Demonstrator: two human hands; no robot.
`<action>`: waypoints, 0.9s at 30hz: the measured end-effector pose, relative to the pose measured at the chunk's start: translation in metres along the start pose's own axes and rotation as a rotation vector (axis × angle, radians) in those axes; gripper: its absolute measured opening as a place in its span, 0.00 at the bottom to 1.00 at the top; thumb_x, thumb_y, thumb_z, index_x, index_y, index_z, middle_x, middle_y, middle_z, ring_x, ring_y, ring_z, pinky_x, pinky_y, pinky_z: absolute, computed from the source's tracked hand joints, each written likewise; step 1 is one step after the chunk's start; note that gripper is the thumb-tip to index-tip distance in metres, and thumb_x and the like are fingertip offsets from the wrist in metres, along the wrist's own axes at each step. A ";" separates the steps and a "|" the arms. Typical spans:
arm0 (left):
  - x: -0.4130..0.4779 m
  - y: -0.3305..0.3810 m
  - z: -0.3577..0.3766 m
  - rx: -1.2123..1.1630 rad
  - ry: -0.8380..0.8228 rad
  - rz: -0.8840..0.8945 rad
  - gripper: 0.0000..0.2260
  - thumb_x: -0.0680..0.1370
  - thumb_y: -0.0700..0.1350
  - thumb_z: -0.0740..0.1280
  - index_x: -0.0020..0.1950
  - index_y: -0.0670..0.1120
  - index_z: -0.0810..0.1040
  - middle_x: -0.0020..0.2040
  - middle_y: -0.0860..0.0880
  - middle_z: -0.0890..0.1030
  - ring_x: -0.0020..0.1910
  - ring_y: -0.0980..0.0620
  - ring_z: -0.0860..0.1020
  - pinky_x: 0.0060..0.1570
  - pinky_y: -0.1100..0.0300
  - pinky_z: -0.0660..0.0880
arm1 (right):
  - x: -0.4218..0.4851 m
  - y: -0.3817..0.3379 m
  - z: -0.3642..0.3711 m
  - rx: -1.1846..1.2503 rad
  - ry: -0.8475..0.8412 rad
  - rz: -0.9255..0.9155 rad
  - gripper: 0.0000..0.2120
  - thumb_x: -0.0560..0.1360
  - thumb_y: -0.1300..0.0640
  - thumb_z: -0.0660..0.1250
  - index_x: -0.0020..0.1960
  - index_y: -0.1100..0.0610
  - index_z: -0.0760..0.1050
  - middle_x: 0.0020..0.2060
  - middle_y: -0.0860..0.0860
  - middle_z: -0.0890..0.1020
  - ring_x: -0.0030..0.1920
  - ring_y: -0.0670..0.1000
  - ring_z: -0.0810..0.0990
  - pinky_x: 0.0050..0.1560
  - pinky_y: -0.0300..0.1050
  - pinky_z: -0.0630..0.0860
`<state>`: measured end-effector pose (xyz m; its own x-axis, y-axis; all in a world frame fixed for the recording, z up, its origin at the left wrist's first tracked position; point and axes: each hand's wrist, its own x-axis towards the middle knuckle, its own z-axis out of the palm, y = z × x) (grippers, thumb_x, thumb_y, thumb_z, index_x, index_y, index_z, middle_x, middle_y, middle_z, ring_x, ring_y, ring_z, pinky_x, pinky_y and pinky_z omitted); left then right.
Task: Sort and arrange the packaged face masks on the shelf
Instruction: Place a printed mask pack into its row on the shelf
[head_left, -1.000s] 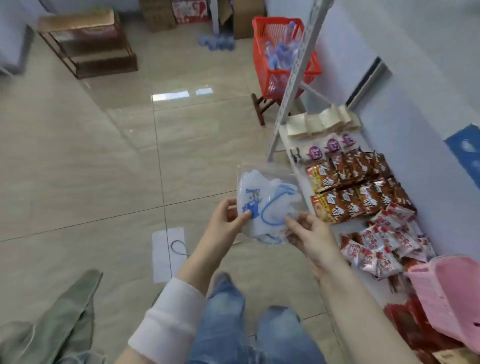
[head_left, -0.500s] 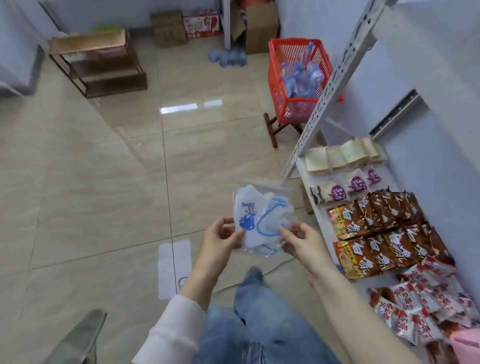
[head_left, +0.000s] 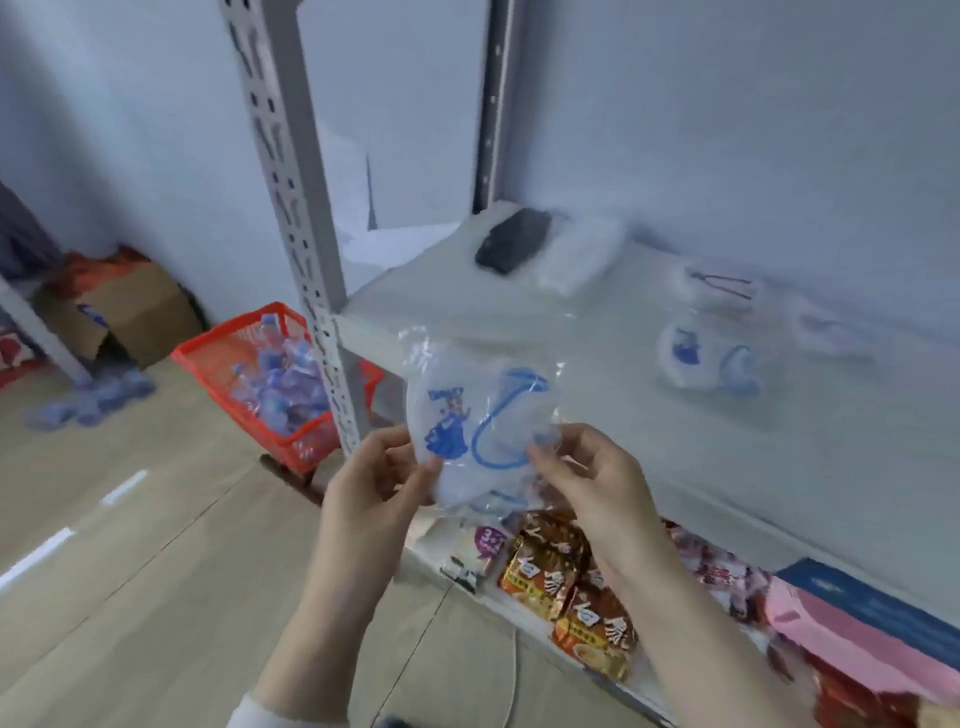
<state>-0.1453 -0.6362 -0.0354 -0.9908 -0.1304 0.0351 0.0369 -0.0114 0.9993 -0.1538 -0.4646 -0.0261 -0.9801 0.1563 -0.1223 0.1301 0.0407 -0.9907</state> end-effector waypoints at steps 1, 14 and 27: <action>0.017 0.003 0.008 0.026 -0.068 0.012 0.05 0.74 0.38 0.69 0.45 0.48 0.78 0.32 0.56 0.80 0.32 0.57 0.76 0.35 0.67 0.73 | 0.006 -0.004 -0.006 0.001 0.072 0.000 0.05 0.71 0.54 0.71 0.45 0.54 0.78 0.35 0.46 0.81 0.37 0.46 0.80 0.43 0.41 0.78; 0.130 0.026 0.193 0.254 -0.578 0.069 0.09 0.75 0.44 0.69 0.51 0.48 0.70 0.42 0.46 0.80 0.37 0.50 0.78 0.31 0.72 0.70 | 0.071 -0.031 -0.129 0.008 0.831 -0.008 0.08 0.72 0.64 0.70 0.50 0.60 0.76 0.33 0.50 0.77 0.26 0.43 0.76 0.35 0.34 0.76; 0.146 0.004 0.253 0.605 -0.525 0.060 0.12 0.75 0.43 0.68 0.56 0.39 0.75 0.53 0.44 0.76 0.55 0.46 0.73 0.40 0.68 0.60 | 0.125 -0.005 -0.180 -0.374 0.847 0.194 0.14 0.68 0.59 0.73 0.51 0.60 0.77 0.33 0.47 0.77 0.39 0.52 0.80 0.49 0.45 0.75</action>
<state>-0.3225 -0.4045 -0.0221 -0.9267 0.3712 -0.0585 0.1639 0.5394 0.8259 -0.2500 -0.2676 -0.0256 -0.5206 0.8522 -0.0531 0.4628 0.2293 -0.8563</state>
